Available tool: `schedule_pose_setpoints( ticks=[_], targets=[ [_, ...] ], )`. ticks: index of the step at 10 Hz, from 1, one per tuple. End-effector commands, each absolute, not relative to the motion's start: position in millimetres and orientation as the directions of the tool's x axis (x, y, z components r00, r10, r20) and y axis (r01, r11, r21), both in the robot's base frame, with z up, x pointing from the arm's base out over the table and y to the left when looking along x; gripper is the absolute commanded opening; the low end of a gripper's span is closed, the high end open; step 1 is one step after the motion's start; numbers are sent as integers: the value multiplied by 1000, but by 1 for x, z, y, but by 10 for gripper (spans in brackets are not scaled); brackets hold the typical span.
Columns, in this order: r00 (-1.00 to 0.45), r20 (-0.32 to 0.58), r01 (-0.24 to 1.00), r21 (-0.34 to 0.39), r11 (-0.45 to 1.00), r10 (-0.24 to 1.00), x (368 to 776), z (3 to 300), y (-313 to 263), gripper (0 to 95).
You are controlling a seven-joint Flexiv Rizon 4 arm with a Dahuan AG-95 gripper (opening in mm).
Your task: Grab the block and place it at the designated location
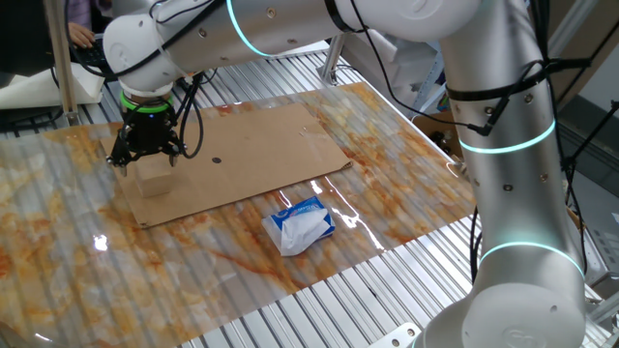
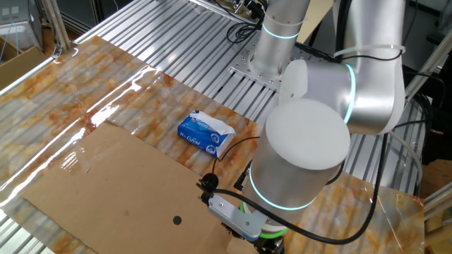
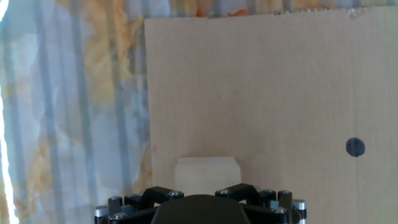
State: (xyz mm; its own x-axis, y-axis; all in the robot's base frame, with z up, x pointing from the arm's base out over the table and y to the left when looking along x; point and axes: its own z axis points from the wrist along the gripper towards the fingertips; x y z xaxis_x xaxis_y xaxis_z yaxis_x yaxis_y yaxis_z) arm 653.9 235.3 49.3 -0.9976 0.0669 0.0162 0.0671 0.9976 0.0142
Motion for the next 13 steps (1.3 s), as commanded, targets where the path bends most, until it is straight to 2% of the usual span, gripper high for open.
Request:
schedule_pose_setpoints(
  ticks=[1, 7, 8, 10, 11, 13],
  targets=[
    [-997, 3, 71, 15, 997, 71, 654, 49, 235, 950],
    [-997, -10, 70, 19, 997, 70, 656, 33, 231, 950],
    [-997, -10, 75, 19, 997, 75, 656, 32, 231, 760],
    [-996, -8, 89, 27, 996, 90, 656, 29, 231, 760],
    [-995, -8, 99, 31, 995, 99, 657, 26, 231, 570],
    [-994, -9, 106, 32, 994, 106, 657, 24, 231, 570]
  ],
)
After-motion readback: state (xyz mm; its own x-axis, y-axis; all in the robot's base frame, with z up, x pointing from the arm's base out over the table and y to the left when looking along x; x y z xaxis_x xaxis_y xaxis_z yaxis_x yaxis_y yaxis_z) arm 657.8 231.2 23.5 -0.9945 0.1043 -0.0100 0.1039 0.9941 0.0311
